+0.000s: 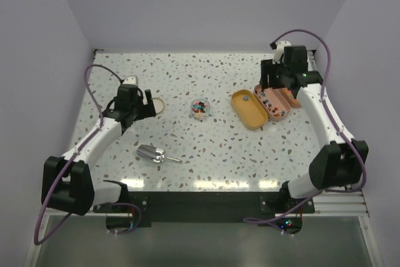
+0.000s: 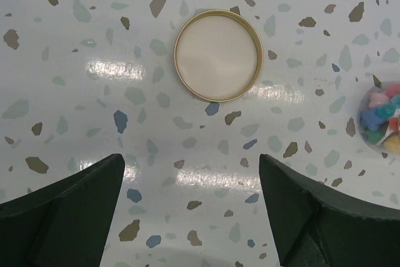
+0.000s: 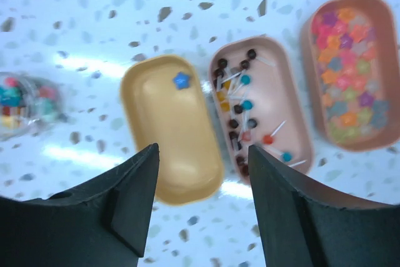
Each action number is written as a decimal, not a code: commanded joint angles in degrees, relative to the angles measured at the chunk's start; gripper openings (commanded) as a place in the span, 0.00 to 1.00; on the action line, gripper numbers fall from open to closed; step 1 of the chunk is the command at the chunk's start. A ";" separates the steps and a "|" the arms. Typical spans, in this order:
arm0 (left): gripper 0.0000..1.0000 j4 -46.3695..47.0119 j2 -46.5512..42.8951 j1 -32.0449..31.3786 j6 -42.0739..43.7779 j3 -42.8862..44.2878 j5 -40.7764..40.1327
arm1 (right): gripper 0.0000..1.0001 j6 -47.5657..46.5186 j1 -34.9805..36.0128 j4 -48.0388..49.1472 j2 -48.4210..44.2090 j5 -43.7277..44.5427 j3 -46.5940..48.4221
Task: Pack the candies
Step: Pick up the bottle lid at the center of the board.
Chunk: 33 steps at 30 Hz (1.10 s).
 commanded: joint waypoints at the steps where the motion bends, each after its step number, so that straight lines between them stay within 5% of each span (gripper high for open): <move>1: 0.93 -1.01 5.70 0.30 -0.66 5.71 0.93 | 0.66 14.32 -0.24 8.23 -9.69 -10.82 -9.15; 12: 0.73 -6.82 23.79 -9.01 2.94 21.36 -8.39 | 0.84 19.62 0.64 18.54 -31.40 -19.03 -32.28; 24: 0.36 -9.72 39.35 -9.81 4.35 34.63 -11.02 | 0.89 15.93 6.00 16.88 -35.46 -16.31 -38.61; 33: 0.26 -9.73 44.11 -9.81 3.38 36.84 -11.02 | 0.89 15.84 7.67 16.79 -36.69 -16.04 -40.99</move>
